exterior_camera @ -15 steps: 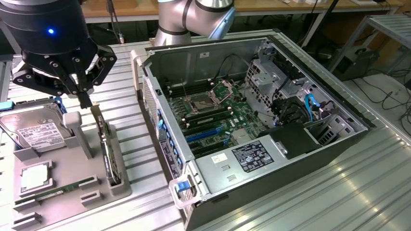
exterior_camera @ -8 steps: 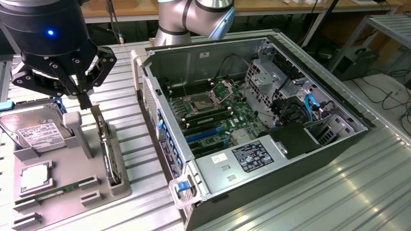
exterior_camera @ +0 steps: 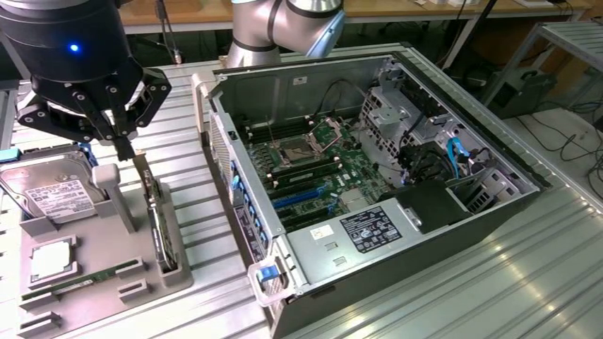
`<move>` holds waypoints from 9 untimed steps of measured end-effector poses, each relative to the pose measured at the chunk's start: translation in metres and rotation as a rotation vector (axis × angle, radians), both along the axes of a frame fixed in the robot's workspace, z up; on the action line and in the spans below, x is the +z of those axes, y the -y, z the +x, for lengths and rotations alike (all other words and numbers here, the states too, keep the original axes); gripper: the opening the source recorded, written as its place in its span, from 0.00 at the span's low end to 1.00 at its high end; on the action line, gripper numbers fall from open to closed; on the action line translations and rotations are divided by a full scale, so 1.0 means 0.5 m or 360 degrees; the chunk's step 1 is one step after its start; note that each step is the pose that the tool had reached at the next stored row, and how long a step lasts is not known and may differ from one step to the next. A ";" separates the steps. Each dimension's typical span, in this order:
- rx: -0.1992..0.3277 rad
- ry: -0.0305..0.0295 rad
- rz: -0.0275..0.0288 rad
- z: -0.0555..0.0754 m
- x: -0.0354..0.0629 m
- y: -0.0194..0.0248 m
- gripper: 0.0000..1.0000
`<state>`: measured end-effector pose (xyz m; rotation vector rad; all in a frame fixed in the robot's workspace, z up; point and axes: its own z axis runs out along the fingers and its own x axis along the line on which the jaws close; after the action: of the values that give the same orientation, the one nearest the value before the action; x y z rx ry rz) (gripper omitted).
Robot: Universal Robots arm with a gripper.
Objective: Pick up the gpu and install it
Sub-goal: 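Pick up the gpu and move the gpu toward the slot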
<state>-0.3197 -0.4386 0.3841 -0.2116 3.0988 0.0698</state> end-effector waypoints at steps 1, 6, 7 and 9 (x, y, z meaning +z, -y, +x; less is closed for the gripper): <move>0.0000 0.00000 0.00000 0.000 0.000 0.0000 0.11; 0.0000 0.00000 0.00001 0.000 0.000 0.0000 0.30; 0.0000 0.00000 0.00000 0.000 0.000 0.0000 0.30; 0.0000 0.00000 0.00000 0.000 -0.001 0.0000 0.42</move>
<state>-0.3197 -0.4386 0.3837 -0.2116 3.0988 0.0698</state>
